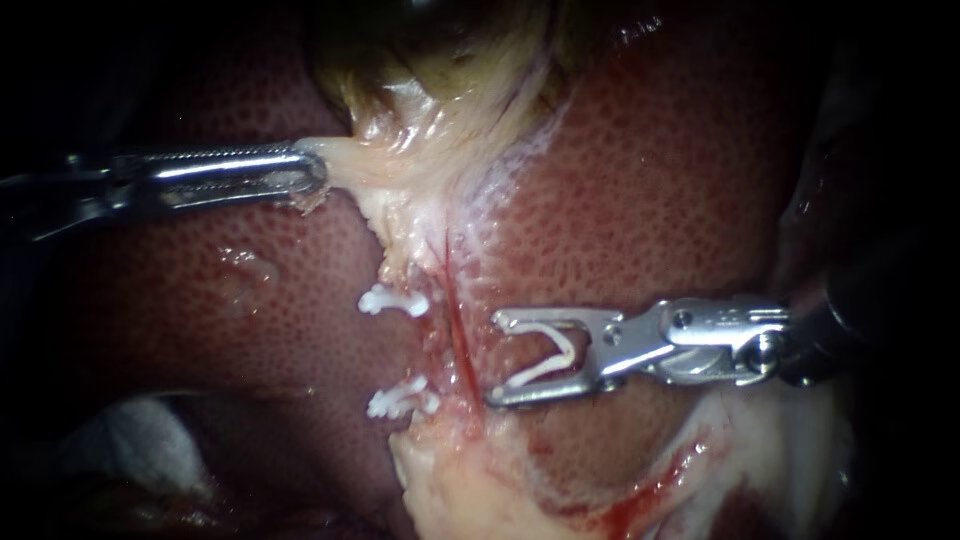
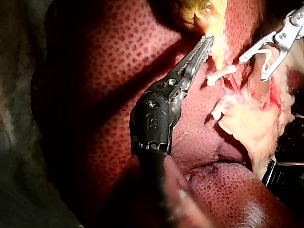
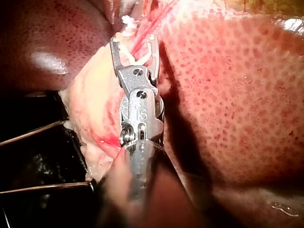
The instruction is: Clipping first clip right tube
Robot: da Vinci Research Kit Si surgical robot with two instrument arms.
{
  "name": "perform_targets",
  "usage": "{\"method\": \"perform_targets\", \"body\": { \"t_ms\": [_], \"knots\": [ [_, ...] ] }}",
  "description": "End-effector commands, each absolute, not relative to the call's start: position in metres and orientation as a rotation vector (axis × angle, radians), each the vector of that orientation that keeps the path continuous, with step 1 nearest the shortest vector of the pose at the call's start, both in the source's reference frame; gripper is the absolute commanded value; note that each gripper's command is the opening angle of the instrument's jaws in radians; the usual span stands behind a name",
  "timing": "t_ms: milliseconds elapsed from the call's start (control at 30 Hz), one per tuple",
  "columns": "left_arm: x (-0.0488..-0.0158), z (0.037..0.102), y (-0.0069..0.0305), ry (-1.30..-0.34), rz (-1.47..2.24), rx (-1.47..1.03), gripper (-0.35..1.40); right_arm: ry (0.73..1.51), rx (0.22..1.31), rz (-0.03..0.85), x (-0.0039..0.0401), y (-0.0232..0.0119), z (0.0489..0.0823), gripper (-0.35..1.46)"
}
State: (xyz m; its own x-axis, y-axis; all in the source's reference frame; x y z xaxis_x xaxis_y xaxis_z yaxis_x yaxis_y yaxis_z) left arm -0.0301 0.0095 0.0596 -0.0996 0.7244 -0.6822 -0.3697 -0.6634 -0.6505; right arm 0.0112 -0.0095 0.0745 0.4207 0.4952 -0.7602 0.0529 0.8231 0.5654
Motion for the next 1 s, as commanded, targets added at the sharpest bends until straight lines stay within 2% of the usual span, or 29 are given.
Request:
{"method": "perform_targets", "body": {
  "t_ms": [33, 600, 1000],
  "knots": [
    [-0.0301, 0.0596, 0.0095, -0.409, 1.851, -1.417, -0.35, 1.115, 0.566, 0.298, 0.0114, -0.0096, 0.0748, 0.50],
    [-0.0301, 0.0594, 0.0094, -0.408, 1.851, -1.417, -0.35, 1.106, 0.592, 0.322, 0.0137, -0.0102, 0.0777, 0.50],
    [-0.0302, 0.0595, 0.0094, -0.407, 1.851, -1.417, -0.35, 1.089, 0.675, 0.358, 0.0160, -0.0121, 0.0795, 0.50]
  ]
}}
